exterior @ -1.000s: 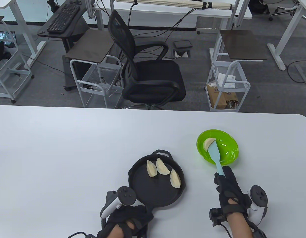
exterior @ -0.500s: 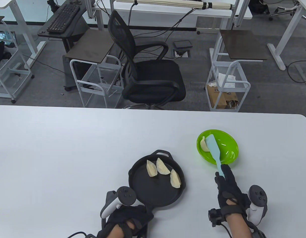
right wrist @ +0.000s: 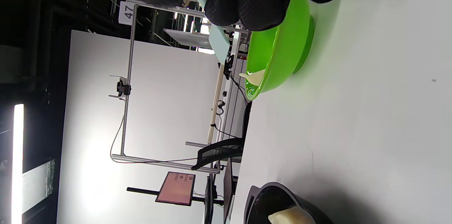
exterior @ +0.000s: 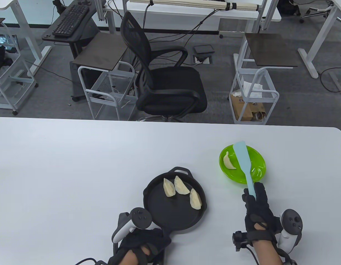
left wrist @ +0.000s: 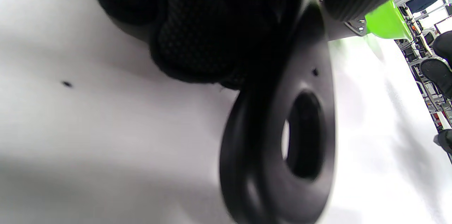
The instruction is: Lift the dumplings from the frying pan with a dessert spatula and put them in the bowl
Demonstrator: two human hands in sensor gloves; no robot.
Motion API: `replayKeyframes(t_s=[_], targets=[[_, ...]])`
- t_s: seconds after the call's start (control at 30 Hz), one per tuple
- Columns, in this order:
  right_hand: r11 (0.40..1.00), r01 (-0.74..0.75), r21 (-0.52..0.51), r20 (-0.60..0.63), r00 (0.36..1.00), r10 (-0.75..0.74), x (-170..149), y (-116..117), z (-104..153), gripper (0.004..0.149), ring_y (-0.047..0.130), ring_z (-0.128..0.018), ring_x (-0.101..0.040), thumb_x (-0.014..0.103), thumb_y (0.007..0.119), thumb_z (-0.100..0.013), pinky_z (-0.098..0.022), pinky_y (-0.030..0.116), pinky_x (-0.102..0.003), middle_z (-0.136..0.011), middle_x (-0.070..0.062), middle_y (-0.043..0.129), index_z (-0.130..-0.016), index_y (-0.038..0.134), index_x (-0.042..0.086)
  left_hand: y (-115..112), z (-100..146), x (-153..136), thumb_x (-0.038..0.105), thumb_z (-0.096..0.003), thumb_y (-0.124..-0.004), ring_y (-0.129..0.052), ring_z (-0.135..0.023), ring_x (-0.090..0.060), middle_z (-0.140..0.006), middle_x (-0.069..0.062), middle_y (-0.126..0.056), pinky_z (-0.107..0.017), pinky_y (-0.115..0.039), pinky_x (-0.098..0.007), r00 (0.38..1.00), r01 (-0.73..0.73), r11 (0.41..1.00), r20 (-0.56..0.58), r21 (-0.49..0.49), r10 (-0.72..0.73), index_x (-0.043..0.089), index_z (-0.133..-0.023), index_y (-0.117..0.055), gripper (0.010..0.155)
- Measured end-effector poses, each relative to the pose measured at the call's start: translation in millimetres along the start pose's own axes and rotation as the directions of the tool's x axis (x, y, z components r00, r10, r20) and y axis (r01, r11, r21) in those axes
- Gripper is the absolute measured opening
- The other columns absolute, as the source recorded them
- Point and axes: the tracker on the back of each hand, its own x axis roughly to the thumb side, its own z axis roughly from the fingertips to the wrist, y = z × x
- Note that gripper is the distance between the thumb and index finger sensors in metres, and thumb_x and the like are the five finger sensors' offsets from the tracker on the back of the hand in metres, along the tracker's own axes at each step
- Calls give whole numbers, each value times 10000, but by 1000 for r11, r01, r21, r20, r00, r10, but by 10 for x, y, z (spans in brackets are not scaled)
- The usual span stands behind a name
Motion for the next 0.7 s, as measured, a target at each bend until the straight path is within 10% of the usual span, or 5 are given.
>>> replayKeyframes(t_s=[0.7], targets=[[987,-71,145,188,981,43,278,326,242,552,738,-836,-434,330,720,-575,-706,520,-651,-1010,-184,660,-1080,528,212,4,-1,-2,654,-476,-738,-1024,-425,-190,-619,63,-1072,-508,-774,-442,1000,-5,1000,-1,-2,5,227,-980,-695,662]])
